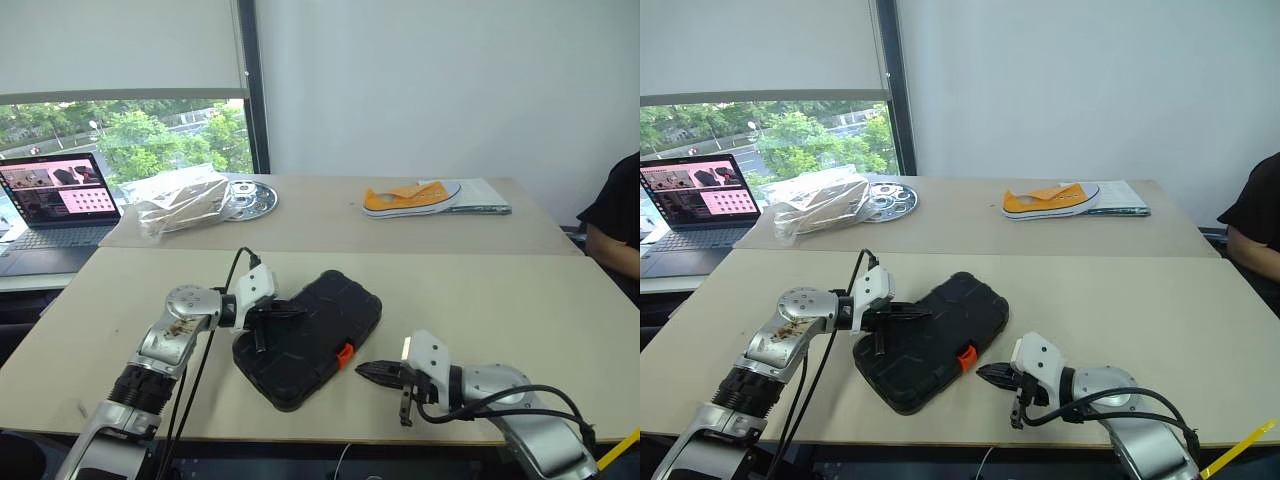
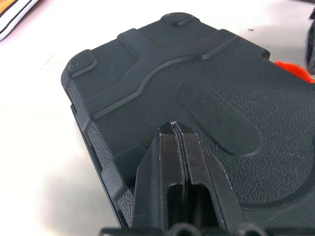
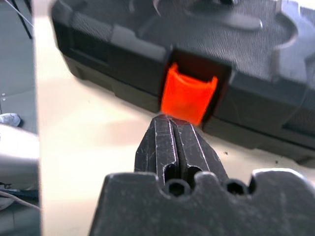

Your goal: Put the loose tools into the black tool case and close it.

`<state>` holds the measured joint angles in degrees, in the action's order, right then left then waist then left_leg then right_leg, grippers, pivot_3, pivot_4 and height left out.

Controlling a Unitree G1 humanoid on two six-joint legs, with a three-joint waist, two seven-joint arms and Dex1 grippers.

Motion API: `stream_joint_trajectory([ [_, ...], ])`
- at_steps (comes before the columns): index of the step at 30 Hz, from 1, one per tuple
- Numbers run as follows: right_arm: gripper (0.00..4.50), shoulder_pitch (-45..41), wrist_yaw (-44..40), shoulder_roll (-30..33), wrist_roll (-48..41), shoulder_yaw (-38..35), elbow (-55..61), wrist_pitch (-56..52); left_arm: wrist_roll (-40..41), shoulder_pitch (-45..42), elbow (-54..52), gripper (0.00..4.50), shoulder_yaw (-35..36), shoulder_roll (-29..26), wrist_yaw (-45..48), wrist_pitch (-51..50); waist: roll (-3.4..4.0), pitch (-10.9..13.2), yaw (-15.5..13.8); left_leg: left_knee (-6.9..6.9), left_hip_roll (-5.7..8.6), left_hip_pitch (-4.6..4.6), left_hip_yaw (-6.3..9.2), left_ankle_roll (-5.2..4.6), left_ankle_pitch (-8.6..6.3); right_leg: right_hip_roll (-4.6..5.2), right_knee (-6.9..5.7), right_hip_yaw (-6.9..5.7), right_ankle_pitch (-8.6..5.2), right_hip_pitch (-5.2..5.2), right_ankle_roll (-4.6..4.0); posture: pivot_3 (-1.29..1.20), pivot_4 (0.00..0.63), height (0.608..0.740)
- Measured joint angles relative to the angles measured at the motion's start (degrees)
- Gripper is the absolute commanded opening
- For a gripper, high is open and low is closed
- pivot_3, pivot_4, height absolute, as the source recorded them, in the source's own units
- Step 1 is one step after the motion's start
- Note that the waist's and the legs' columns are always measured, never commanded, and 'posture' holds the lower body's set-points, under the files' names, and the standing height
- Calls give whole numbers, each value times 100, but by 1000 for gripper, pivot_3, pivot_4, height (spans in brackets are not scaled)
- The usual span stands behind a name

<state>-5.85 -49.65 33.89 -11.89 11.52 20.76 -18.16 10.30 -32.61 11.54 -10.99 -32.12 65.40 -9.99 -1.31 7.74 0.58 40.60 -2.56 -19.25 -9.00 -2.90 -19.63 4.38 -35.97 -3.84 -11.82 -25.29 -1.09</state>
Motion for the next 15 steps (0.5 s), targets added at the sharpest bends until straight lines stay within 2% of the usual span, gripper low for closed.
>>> stream_joint_trajectory([
  [15, 10, -522, -38, -360, 281, 354, -783, 85, -8, -39, 57, 0, -8, -30, 34, 5, 1, 1, 15, -1, -4, -1, 8, 7, 5, -2, -3, -1, 4, -2, -6, 0, 150, 740],
])
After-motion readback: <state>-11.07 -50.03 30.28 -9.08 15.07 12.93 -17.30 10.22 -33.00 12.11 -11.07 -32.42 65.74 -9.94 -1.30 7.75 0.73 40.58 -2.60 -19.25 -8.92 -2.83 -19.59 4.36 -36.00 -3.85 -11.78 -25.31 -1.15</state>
